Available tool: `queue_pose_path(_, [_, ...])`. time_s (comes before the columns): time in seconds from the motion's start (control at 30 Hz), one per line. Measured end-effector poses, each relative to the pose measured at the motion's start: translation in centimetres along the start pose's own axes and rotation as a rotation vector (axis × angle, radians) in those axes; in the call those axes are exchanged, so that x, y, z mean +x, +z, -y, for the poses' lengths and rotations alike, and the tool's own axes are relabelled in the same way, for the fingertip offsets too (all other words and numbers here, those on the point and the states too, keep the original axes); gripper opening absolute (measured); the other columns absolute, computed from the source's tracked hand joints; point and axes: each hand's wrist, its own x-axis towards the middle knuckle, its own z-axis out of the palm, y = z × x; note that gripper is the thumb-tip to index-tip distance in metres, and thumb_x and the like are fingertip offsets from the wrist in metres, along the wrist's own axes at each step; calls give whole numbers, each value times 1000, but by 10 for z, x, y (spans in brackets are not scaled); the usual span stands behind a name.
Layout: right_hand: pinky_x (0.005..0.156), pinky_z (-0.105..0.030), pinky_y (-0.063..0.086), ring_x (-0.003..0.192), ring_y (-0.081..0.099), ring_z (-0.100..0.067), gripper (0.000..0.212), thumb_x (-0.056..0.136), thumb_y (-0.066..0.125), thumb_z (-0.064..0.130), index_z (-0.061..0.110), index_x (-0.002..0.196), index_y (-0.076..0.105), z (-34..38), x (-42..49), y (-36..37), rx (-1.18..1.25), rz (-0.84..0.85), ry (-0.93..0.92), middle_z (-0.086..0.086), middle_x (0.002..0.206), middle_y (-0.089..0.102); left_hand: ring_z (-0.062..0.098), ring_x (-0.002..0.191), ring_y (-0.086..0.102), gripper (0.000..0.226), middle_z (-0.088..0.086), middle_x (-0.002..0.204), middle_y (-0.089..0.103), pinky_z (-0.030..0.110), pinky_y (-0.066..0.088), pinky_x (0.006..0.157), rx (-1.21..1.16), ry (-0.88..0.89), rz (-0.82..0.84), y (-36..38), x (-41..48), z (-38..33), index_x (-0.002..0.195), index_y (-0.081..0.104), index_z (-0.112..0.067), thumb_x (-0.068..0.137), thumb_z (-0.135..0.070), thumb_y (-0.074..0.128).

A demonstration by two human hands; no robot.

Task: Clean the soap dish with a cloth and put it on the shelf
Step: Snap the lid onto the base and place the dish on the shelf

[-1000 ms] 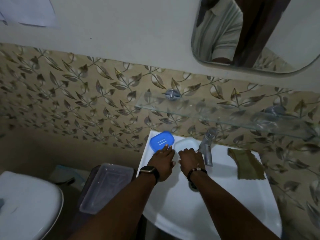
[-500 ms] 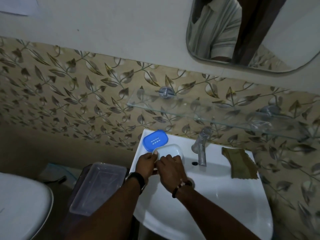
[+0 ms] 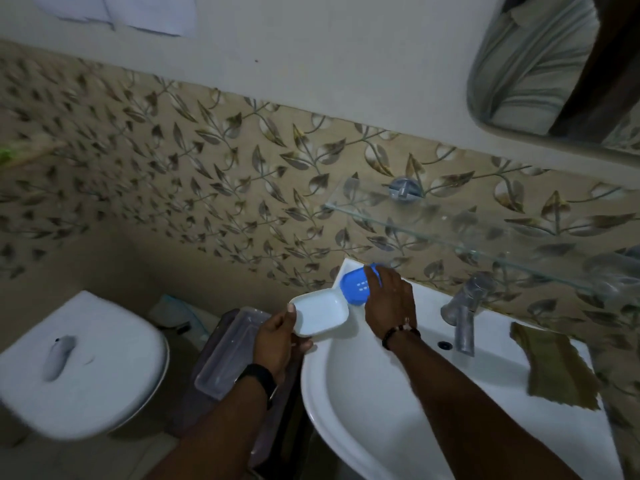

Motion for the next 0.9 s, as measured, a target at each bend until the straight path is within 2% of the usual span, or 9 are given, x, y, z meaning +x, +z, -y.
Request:
queue_pose_path(0.1, [119, -48, 19, 150, 19, -28, 70, 92, 43, 15, 25, 157, 17, -7, 4, 20, -153, 239, -2, -8, 164, 18, 30, 70, 74, 42, 17, 95, 79, 46, 65, 68, 9, -25, -10, -12, -9, 0, 104, 74, -15, 88, -52, 63])
queue_pose_path(0.17, [115, -48, 23, 147, 24, -27, 60, 96, 38, 18, 25, 154, 23, -8, 3, 27, -229, 268, -4, -7, 161, 24, 29, 76, 76, 46, 13, 94, 80, 39, 62, 64, 24, -36, -26, -18, -13, -2, 106, 74, -18, 83, -56, 64])
queue_pose_path(0.27, [102, -46, 32, 134, 41, -29, 48, 94, 41, 17, 26, 141, 44, -4, 0, 25, -303, 189, -54, -5, 147, 45, 26, 77, 77, 53, 8, 93, 81, 35, 59, 63, 25, -47, -40, -24, -14, -6, 106, 74, -20, 73, -62, 67])
queue_pose_path(0.4, [88, -42, 35, 117, 53, -25, 42, 87, 48, 15, 28, 126, 57, -9, -8, 12, -270, 112, -71, 3, 121, 60, 27, 80, 75, 54, 12, 99, 80, 34, 60, 63, 43, -28, -11, -18, -17, -12, 108, 75, -19, 78, -63, 63])
queue_pose_path(0.53, [74, -41, 42, 95, 62, -32, 44, 81, 65, 6, 24, 121, 67, -15, -22, -11, -66, -114, -32, -1, 100, 68, 33, 94, 71, 39, 16, 109, 75, 46, 62, 81, 6, -29, 16, -4, -15, -20, 115, 70, -15, 98, -47, 55])
queue_pose_path(0.63, [61, -41, 49, 90, 59, -34, 54, 86, 68, 4, 24, 135, 59, -20, -35, -32, 128, -281, -58, -5, 94, 65, 25, 88, 69, 36, 11, 106, 74, 34, 62, 67, -33, -26, 72, 14, -16, -25, 117, 68, -15, 100, -43, 53])
queue_pose_path(0.7, [61, -42, 50, 92, 52, -31, 59, 91, 62, 2, 26, 143, 49, -22, -46, -45, 231, -309, -124, -5, 94, 59, 23, 89, 69, 33, 9, 107, 73, 29, 60, 63, -39, -22, 100, 26, -17, -27, 116, 67, -16, 102, -41, 52])
queue_pose_path(0.8, [69, -41, 49, 91, 46, -24, 75, 90, 57, -3, 36, 150, 35, -23, -66, -66, 242, -279, -233, 0, 93, 52, 27, 99, 67, 23, 11, 111, 70, 34, 60, 72, -49, -9, 137, 40, -17, -27, 111, 67, -19, 103, -35, 52])
queue_pose_path(0.9, [71, -45, 49, 90, 47, -24, 69, 91, 53, 2, 35, 149, 37, -23, -84, -81, 222, -249, -287, 2, 93, 53, 29, 105, 64, 22, 13, 114, 68, 39, 59, 81, -5, 60, 201, 49, -21, -24, 113, 68, -17, 102, -30, 55])
